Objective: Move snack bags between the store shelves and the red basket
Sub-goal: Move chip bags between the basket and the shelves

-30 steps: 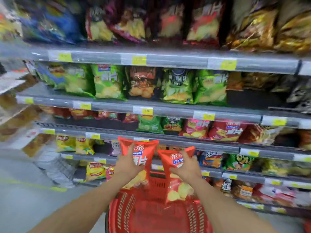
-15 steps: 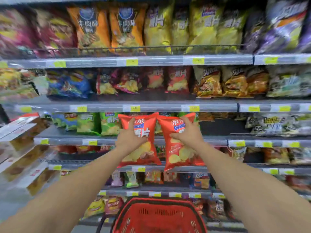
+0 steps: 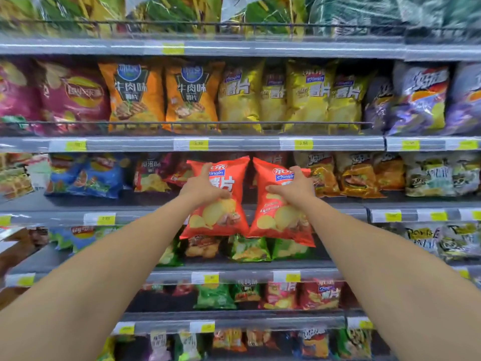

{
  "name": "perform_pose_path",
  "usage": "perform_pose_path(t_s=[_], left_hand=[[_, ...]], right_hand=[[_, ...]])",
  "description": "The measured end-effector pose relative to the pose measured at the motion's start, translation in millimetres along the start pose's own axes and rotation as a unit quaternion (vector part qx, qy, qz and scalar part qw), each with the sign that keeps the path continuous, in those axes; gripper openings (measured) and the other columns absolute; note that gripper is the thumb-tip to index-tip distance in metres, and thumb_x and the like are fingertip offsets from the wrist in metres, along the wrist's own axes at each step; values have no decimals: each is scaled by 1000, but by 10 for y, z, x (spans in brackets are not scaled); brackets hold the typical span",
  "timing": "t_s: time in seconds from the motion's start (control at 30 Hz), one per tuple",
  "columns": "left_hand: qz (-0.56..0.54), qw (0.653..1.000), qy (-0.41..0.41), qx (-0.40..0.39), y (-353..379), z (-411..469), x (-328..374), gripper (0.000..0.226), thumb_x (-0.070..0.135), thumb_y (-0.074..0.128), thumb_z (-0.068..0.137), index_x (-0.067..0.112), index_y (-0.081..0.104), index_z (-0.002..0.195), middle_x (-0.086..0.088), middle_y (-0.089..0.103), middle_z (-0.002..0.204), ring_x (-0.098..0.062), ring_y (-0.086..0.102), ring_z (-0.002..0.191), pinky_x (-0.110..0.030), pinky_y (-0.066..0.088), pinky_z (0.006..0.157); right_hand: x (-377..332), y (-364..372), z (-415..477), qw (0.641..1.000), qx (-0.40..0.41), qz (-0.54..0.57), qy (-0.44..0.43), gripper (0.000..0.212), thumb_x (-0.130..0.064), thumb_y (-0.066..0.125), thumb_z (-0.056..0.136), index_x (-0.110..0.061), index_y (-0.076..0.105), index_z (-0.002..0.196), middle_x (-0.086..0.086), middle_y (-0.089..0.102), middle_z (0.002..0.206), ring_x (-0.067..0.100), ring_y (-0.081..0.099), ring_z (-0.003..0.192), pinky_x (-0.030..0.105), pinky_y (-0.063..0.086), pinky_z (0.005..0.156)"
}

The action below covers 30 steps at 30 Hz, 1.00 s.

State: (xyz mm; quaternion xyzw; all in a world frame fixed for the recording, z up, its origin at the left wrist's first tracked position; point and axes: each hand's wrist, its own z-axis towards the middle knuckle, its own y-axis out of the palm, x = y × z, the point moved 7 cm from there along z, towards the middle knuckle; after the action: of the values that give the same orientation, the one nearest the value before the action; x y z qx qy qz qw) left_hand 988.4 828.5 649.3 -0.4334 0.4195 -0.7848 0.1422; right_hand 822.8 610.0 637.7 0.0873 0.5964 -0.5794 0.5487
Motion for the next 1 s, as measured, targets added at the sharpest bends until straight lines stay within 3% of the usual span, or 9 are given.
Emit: perform_pose_path(t_s=[0.2, 0.27, 0.37, 0.5, 0.6, 0.7, 0.8, 0.9, 1.0], left_hand=[[-6, 1000, 1, 16, 244, 540, 141, 106, 56, 77, 66, 34, 14, 148, -8, 59, 116, -29, 57, 94, -36, 49, 81], [-12, 999, -5, 31, 321, 723, 189, 105, 56, 77, 66, 31, 16, 148, -9, 59, 114, -29, 57, 93, -35, 48, 78], [-16, 998, -20, 58, 420, 985, 254, 97, 55, 76, 68, 22, 27, 144, -12, 58, 125, -35, 57, 109, -39, 49, 88], [-20, 994, -35, 97, 537, 1223, 254, 85, 52, 71, 78, 16, 29, 143, -19, 55, 129, -38, 51, 119, -38, 44, 92], [-18, 992, -39, 121, 657, 1312, 176, 88, 49, 65, 85, 13, 19, 150, -30, 35, 142, -42, 36, 132, -38, 35, 102], [-34, 990, -42, 134, 759, 1392, 115, 90, 51, 65, 84, 12, 18, 151, -30, 32, 138, -43, 38, 126, -37, 35, 100], [-38, 987, -35, 149, 791, 1506, 128, 88, 51, 68, 82, 11, 25, 148, -29, 36, 132, -43, 43, 120, -37, 38, 98], [-46, 988, -21, 146, 840, 1636, 134, 88, 48, 66, 85, 11, 21, 150, -32, 34, 136, -45, 40, 123, -40, 35, 101], [-42, 990, 11, 132, 950, 1788, 125, 89, 46, 61, 89, 8, 11, 152, -36, 27, 141, -47, 32, 128, -42, 31, 103]], right_hand=[[45, 3, 638, 1000, 2, -2, 18, 101, -60, 82, 59, -23, 33, 140, 18, 47, 134, 35, 50, 117, 39, 45, 98], [3, 25, 859, 1000, -2, -8, 16, 102, -59, 81, 61, -14, 35, 140, 18, 45, 137, 35, 48, 122, 39, 43, 98], [-17, 112, 1179, 999, -19, 5, 27, 93, -61, 79, 62, -3, 50, 128, 15, 56, 128, 30, 55, 116, 34, 47, 91], [-68, 272, 1407, 997, -78, 6, 15, 55, -65, 67, 75, -19, 57, 103, 1, 59, 103, 22, 60, 101, 24, 42, 78], [-126, 378, 1516, 996, -81, -28, -24, 45, -67, 63, 76, -24, 55, 85, 0, 58, 95, 20, 58, 90, 23, 41, 70], [-82, 497, 1607, 997, -25, -45, -52, 62, -64, 65, 77, -12, 60, 110, 8, 65, 110, 30, 62, 102, 35, 52, 83], [-51, 581, 1635, 995, 43, -72, -54, 77, -70, 61, 74, -9, 52, 120, 19, 63, 113, 36, 58, 108, 38, 50, 84], [2, 721, 1772, 993, 71, -93, -18, 101, -86, 39, 58, -12, 52, 126, 25, 58, 124, 41, 53, 116, 46, 45, 95], [52, 824, 1880, 989, 107, -99, -15, 102, -84, 39, 61, -16, 39, 136, 26, 50, 134, 45, 46, 121, 49, 40, 98]])
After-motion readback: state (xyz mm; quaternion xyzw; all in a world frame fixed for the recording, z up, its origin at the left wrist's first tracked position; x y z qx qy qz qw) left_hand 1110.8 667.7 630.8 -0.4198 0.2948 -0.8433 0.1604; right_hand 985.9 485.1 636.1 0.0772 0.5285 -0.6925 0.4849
